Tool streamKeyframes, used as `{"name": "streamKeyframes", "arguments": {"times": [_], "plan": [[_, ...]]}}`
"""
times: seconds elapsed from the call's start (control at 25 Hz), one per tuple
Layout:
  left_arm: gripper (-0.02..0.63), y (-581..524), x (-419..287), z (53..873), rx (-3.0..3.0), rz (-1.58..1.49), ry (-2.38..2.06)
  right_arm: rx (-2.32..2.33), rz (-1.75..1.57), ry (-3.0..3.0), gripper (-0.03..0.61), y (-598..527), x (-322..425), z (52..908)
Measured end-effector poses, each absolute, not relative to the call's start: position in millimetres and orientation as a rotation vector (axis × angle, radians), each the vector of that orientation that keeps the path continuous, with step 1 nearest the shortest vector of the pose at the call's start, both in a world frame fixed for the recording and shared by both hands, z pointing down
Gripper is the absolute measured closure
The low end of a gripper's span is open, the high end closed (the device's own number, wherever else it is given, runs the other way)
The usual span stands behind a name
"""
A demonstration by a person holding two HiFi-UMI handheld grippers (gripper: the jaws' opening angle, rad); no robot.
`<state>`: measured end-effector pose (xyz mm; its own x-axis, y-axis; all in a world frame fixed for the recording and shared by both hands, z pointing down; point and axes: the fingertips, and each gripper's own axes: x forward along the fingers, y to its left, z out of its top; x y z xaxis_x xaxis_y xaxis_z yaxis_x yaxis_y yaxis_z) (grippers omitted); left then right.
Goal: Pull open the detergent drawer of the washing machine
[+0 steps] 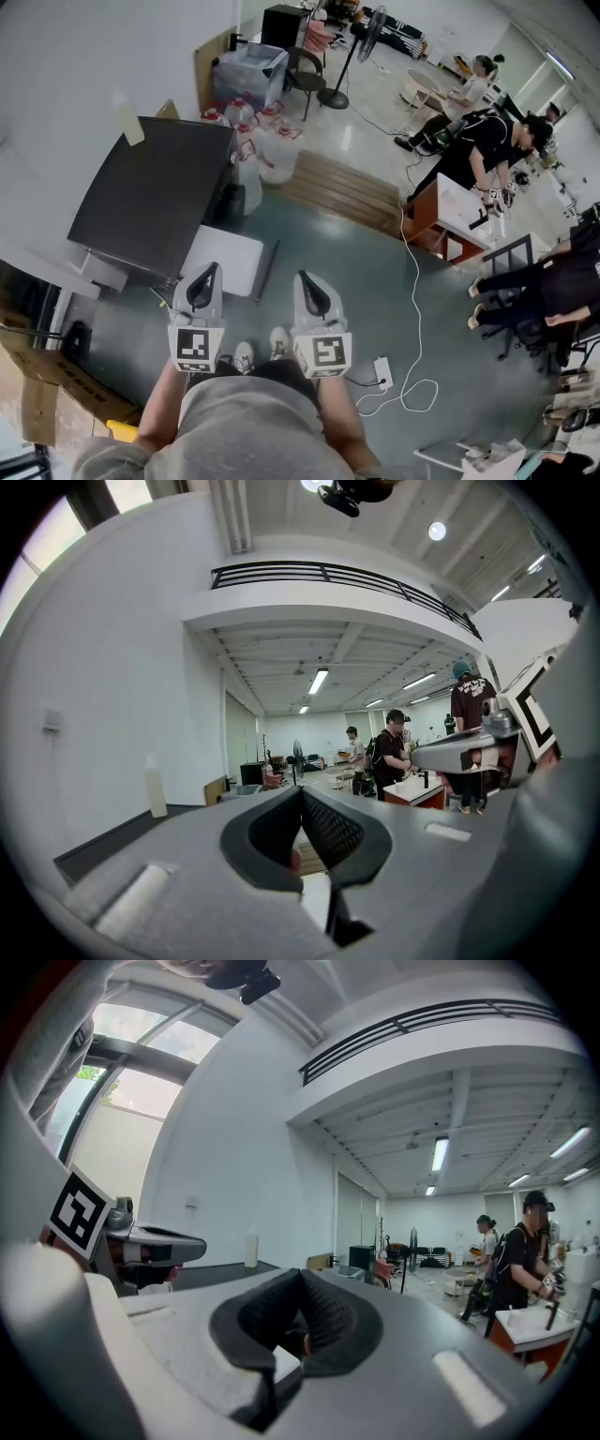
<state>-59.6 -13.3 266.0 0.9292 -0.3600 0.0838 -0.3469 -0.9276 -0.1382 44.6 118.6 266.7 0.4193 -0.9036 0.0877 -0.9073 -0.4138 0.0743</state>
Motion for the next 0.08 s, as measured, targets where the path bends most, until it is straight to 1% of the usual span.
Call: {"name": "streamKeyframes", "arguments": {"times": [0.08], "plan": [[0.603, -13.7, -59.5, 266.4, -2.967, -0.164, 0.547, 2.546, 0.06, -1.636, 0.572, 118.1, 43.9, 267.3]]}}
